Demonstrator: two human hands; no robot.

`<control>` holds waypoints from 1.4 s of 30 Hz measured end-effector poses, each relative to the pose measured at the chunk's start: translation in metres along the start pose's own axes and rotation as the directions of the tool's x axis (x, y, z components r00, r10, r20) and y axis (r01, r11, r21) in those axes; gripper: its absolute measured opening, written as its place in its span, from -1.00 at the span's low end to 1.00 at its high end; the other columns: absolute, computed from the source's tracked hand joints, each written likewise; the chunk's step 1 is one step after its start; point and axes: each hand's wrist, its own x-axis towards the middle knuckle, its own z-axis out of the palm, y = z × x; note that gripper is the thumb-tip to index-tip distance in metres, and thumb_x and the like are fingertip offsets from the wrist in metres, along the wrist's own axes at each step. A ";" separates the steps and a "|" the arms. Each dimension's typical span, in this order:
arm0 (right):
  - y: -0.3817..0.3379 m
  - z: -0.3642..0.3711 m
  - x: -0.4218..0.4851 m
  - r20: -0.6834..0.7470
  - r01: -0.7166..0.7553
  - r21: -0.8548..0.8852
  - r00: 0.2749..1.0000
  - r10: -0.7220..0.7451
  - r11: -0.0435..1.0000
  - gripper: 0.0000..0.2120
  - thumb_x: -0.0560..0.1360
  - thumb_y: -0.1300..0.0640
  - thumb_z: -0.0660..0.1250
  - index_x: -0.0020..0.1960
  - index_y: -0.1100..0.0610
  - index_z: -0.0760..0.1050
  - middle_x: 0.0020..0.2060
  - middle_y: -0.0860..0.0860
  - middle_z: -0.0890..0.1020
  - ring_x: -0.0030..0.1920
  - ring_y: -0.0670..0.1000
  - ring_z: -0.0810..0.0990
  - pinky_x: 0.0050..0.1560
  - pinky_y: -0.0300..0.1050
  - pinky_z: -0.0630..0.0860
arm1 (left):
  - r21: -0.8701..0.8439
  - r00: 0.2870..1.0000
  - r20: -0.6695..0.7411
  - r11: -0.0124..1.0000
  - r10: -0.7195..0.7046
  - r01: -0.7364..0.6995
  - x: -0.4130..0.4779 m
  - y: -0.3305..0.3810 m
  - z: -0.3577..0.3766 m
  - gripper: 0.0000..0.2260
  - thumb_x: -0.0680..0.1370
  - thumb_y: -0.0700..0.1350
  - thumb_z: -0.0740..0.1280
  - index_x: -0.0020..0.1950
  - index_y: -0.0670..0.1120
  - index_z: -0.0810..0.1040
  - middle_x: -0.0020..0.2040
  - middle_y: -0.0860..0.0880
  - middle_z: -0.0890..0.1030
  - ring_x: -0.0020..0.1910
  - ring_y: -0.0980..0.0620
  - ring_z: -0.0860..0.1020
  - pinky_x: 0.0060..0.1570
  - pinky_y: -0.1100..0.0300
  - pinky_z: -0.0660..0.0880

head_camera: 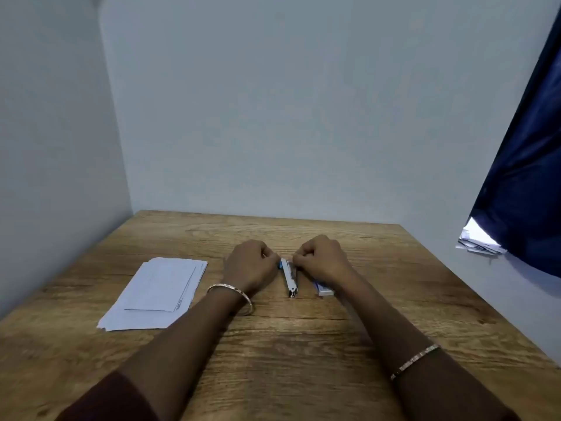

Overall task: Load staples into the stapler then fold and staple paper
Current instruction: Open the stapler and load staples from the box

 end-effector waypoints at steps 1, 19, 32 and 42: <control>0.003 0.002 0.002 -0.015 -0.006 0.010 1.000 0.006 1.000 -0.86 0.50 0.09 0.45 -0.12 0.11 0.77 -0.07 0.00 0.79 0.05 0.05 0.70 0.21 0.19 0.58 | -0.028 1.000 0.028 1.000 -0.007 0.007 0.002 -0.002 0.000 -0.79 0.52 0.05 0.34 -0.17 -0.04 0.69 -0.23 0.12 0.64 -0.10 0.00 0.61 0.11 -0.03 0.52; 0.003 0.001 0.001 -0.283 0.294 0.428 0.942 -0.182 0.855 -0.86 0.50 0.22 0.46 0.01 0.04 0.71 -0.07 -0.05 0.68 -0.08 -0.10 0.67 -0.01 -0.06 0.69 | -0.755 0.983 0.183 0.641 0.002 0.140 -0.001 0.010 0.007 -0.72 0.71 -0.03 0.18 0.00 -0.19 0.53 -0.20 -0.09 0.65 -0.26 0.00 0.66 -0.03 -0.07 0.60; 0.017 -0.003 0.003 -0.064 0.413 0.370 0.905 -0.420 0.832 -0.57 0.36 0.20 0.63 0.10 0.07 0.47 -0.15 0.06 0.70 -0.18 -0.01 0.61 -0.15 -0.28 0.48 | -0.702 0.940 0.263 0.711 0.217 0.032 -0.008 0.006 -0.003 -0.70 0.72 0.05 0.11 -0.02 -0.11 0.48 -0.43 -0.02 0.48 -0.55 0.14 0.38 -0.53 0.29 0.30; 0.018 -0.003 0.005 -0.068 0.434 0.354 0.896 -0.440 0.828 -0.58 0.31 0.12 0.66 -0.04 0.02 0.44 -0.28 -0.12 0.64 -0.27 -0.16 0.57 -0.25 -0.38 0.42 | -0.667 0.943 0.234 0.745 0.236 -0.021 -0.011 0.010 -0.005 -0.60 0.73 -0.01 0.08 0.19 -0.35 0.48 -0.36 -0.10 0.43 -0.46 0.10 0.37 -0.47 0.37 0.33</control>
